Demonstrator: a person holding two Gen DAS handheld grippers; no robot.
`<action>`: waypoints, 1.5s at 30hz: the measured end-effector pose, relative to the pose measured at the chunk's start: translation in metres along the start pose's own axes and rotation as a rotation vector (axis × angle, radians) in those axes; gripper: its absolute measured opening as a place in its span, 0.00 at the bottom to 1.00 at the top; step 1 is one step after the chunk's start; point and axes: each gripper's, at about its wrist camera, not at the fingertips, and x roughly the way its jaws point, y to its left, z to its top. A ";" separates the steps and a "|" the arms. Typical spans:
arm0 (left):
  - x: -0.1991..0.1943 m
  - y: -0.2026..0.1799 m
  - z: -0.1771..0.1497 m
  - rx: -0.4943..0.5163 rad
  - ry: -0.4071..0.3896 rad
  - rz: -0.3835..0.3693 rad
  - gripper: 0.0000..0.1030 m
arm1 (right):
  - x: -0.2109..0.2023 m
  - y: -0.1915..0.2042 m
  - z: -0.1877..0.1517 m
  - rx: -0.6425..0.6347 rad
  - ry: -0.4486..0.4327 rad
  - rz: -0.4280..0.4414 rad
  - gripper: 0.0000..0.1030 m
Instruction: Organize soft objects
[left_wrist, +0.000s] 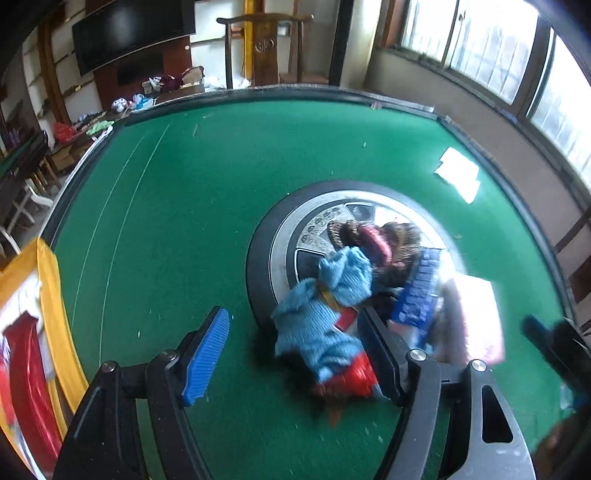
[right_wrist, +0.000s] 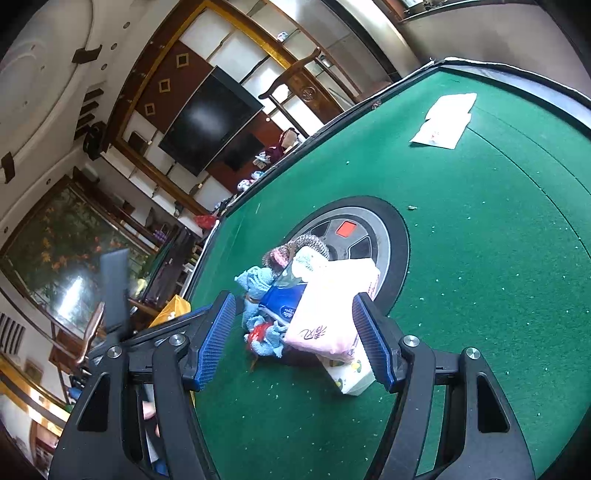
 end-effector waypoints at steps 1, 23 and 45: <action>0.006 -0.003 0.002 0.018 0.011 0.002 0.70 | 0.001 0.000 0.000 -0.001 0.001 0.002 0.65; -0.068 0.040 -0.068 -0.150 -0.194 -0.061 0.29 | 0.029 0.034 -0.017 -0.148 0.121 0.071 0.65; -0.067 0.060 -0.066 -0.193 -0.237 -0.069 0.30 | 0.118 0.088 -0.048 -0.602 0.330 -0.097 0.58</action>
